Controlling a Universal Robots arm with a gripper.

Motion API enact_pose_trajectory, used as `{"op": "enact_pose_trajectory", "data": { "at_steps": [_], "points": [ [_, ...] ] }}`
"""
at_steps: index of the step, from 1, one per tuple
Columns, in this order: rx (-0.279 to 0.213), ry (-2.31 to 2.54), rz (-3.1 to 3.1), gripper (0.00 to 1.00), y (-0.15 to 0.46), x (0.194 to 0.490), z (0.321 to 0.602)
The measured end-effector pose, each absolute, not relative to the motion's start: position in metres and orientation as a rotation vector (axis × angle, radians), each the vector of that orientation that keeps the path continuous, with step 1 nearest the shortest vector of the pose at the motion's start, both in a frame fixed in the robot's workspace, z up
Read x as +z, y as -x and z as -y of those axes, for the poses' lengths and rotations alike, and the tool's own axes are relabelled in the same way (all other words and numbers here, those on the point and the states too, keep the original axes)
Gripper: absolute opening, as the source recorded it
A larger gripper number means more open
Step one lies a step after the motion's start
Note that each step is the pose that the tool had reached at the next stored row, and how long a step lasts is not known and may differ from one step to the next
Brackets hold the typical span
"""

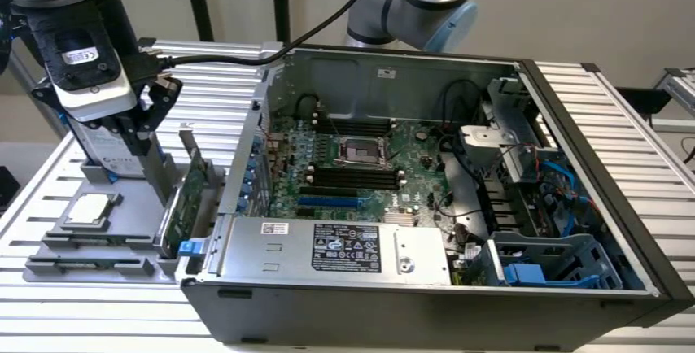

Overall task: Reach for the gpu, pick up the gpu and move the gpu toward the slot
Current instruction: 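Pick up the gpu and move the gpu toward the slot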

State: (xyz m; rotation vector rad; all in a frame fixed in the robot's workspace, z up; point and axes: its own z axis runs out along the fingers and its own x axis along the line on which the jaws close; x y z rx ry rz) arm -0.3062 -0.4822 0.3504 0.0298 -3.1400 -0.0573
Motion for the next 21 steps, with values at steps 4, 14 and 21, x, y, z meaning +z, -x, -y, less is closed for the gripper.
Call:
{"op": "enact_pose_trajectory", "data": {
  "at_steps": [4, 14, 21],
  "points": [
    [-0.057, -0.030, 3.140, 0.30, 0.306, 0.350, 0.482],
    [-0.057, -0.030, 3.140, 0.42, 0.306, 0.340, 0.482],
    [-0.057, -0.030, 3.140, 0.42, 0.305, 0.327, 0.482]
  ]
}}
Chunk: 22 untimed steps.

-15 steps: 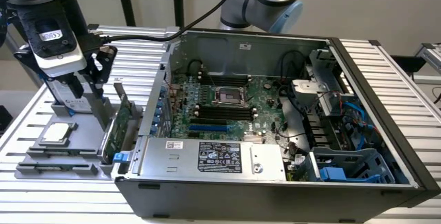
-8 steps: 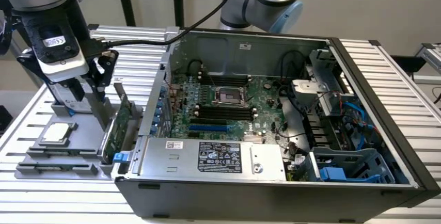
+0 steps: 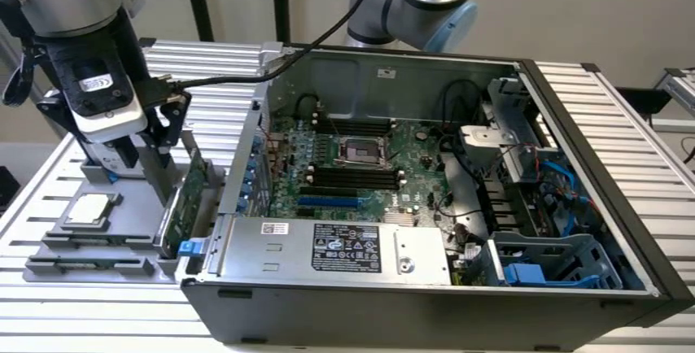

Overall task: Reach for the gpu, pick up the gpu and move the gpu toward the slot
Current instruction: 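Pick up the gpu and move the gpu toward the slot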

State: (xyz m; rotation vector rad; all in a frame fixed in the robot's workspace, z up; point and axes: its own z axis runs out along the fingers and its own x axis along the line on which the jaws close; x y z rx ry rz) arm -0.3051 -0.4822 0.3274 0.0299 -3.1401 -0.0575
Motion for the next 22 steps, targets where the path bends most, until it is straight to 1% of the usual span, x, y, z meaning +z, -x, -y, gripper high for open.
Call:
{"op": "enact_pose_trajectory", "data": {
  "at_steps": [22],
  "points": [
    [-0.057, -0.016, 3.140, 0.42, 0.301, 0.287, 0.482]
  ]
}}
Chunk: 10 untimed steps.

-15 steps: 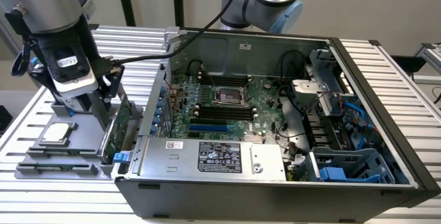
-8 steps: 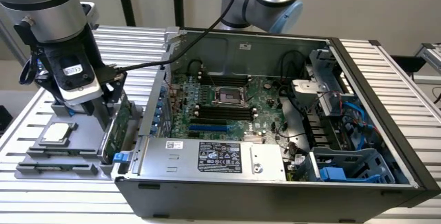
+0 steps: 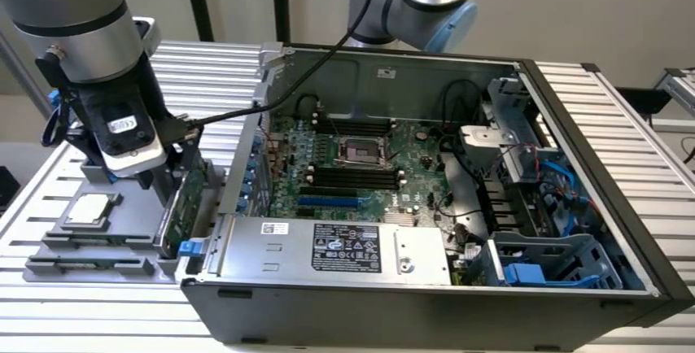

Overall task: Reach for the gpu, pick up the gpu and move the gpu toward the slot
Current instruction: 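Pick up the gpu and move the gpu toward the slot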

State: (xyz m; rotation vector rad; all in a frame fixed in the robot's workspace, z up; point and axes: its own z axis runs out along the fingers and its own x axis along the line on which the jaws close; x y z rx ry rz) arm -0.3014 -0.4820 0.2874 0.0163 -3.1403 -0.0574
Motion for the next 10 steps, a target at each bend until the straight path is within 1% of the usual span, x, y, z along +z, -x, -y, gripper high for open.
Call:
{"op": "enact_pose_trajectory", "data": {
  "at_steps": [10],
  "points": [
    [-0.057, -0.010, 3.140, 0.42, 0.299, 0.269, 0.478]
  ]
}}
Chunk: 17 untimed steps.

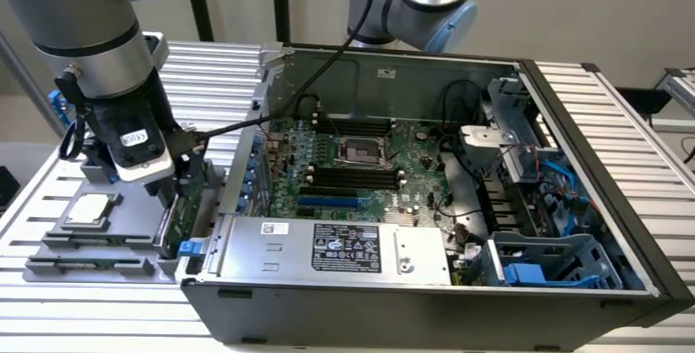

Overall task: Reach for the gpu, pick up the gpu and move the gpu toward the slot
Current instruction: 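Pick up the gpu and move the gpu toward the slot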

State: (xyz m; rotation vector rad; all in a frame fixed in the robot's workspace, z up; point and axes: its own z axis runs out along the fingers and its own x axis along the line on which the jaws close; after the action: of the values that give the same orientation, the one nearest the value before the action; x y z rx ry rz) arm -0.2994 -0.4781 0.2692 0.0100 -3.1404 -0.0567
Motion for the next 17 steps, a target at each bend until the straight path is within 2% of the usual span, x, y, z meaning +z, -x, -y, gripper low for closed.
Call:
{"op": "enact_pose_trajectory", "data": {
  "at_steps": [10, 17],
  "points": [
    [-0.053, -0.008, 3.141, 0.42, 0.299, 0.251, 0.471],
    [0.000, -0.002, 3.143, 0.42, 0.299, 0.244, 0.470]
  ]
}}
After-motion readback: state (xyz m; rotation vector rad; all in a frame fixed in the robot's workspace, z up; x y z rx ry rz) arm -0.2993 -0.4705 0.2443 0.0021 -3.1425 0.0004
